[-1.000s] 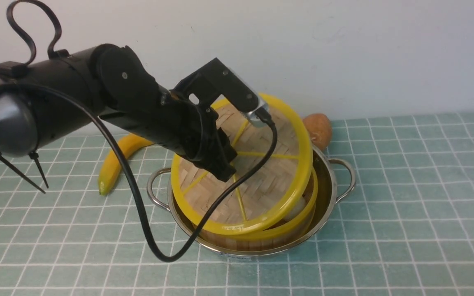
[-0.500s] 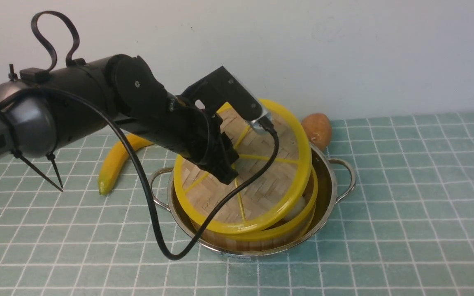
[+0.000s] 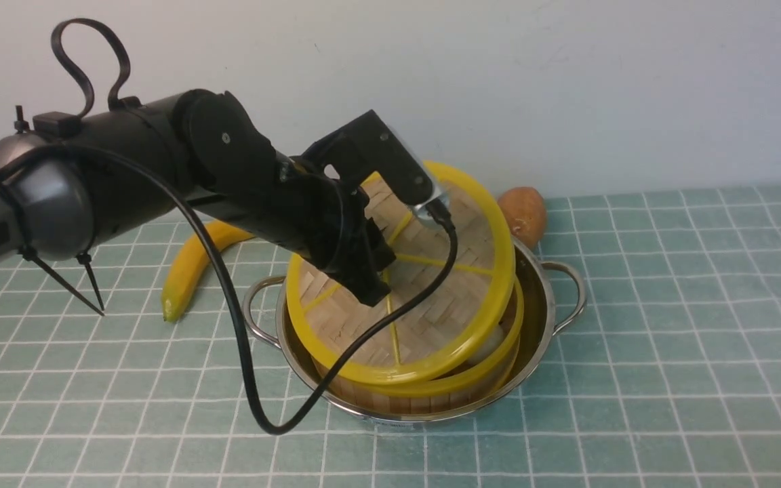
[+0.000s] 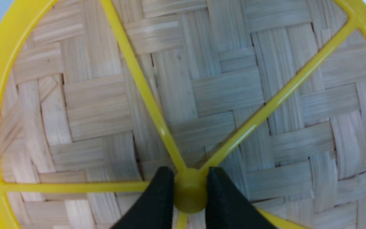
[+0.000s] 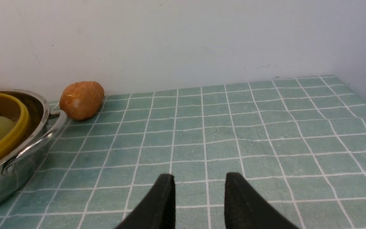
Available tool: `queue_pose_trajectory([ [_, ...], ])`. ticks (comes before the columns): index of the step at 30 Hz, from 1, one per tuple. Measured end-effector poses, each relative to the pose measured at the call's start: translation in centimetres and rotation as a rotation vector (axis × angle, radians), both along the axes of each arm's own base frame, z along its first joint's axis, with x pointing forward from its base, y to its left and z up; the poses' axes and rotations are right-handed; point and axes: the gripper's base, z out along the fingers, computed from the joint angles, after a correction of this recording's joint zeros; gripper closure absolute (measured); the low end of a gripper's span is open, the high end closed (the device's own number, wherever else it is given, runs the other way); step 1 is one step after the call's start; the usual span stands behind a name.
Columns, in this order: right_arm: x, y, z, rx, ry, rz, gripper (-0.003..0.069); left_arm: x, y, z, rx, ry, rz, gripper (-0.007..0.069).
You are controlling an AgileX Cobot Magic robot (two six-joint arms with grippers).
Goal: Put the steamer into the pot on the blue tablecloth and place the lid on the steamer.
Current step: 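Place the yellow bamboo steamer lid onto the steamer in the pot with the left gripper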
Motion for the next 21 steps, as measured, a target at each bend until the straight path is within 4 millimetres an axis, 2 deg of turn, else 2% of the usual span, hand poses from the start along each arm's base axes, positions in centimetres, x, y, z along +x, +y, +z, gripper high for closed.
queue_pose_trajectory([
  [8, 0.0, 0.0, 0.0, 0.000, 0.000, 0.000, 0.0419, 0.3, -0.1, -0.5, 0.006, -0.001, -0.004, 0.0505],
  [12, 0.0, 0.0, 0.0, 0.000, 0.000, 0.000, 0.0419, 0.7, -0.4, -2.0, 0.020, 0.033, -0.007, 0.0505],
  [15, 0.0, 0.0, 0.0, 0.000, 0.000, 0.000, 0.0419, 0.7, -0.6, -2.2, 0.024, 0.031, -0.015, 0.0505],
  [21, 0.0, 0.0, 0.0, 0.000, 0.000, 0.000, 0.0419, -0.2, -2.7, -1.9, 0.057, -0.006, -0.106, 0.0505],
])
